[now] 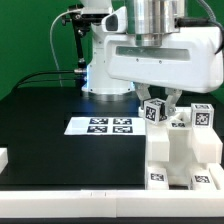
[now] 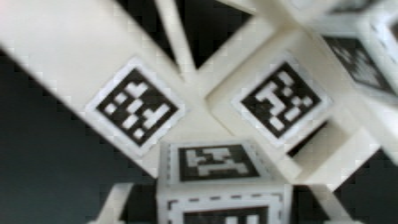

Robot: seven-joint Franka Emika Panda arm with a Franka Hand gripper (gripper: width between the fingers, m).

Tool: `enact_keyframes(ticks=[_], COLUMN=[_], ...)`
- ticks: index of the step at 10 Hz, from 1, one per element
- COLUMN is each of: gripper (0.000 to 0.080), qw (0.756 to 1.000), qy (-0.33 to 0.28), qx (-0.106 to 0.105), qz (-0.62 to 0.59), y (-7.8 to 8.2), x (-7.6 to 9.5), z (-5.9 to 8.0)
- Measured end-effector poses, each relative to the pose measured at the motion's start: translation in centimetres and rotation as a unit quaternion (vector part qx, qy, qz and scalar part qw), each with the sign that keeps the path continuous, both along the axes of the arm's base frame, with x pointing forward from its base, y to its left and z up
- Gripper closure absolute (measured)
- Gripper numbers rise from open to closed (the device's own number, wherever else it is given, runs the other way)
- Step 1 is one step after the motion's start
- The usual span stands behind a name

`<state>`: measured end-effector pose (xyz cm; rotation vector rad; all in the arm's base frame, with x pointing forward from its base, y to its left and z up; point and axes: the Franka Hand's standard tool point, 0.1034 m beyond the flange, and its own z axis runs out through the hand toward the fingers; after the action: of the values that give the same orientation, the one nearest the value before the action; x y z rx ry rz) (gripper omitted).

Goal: Assemble chair

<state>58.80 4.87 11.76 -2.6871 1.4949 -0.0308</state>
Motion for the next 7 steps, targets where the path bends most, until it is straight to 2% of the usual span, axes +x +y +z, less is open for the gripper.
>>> enact_keyframes(ticks=[1,3,5,6,7], gripper=[0.0518,0.0518,0.0492,0.0310,0.0310], qw=[0.996,0.975,0.974,0.974,0.980], qy=[-0.006,-0.021,-0.021,-0.021,-0.020], qx=[0.003,0.023,0.025,0.025,0.022], qz=[-0.084,-0.222,-0.225,-0.225,-0.196], y=[-0.01,-0.06,-0.09,-0.09,-0.06], x=[0.19,0.50,0.45,0.43,0.40], z=[0.01,-0.05,-0.10,-0.13,-0.12])
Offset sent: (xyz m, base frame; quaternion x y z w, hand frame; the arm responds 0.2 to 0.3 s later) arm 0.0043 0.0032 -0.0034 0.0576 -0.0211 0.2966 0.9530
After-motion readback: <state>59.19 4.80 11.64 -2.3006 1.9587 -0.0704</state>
